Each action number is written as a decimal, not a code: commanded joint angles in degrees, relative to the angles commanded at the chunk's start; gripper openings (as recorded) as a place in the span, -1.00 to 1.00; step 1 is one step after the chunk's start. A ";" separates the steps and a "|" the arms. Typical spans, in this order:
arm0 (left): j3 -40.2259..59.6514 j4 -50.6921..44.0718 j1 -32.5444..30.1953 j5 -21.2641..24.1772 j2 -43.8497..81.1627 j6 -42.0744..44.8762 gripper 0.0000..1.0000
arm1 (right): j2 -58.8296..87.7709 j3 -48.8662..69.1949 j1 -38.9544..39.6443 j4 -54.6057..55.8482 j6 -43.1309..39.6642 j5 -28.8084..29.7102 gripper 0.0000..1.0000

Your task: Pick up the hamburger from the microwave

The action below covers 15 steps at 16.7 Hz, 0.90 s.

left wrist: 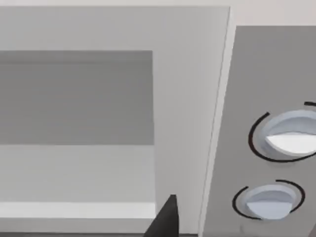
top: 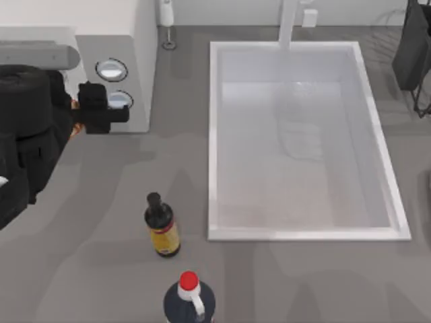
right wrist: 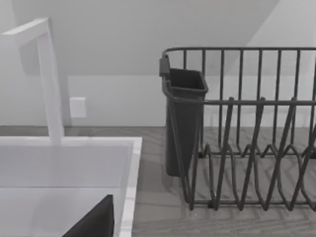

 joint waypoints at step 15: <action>-7.51 35.95 -0.11 0.12 27.42 0.06 -1.00 | 0.00 0.00 0.00 0.00 0.00 0.00 1.00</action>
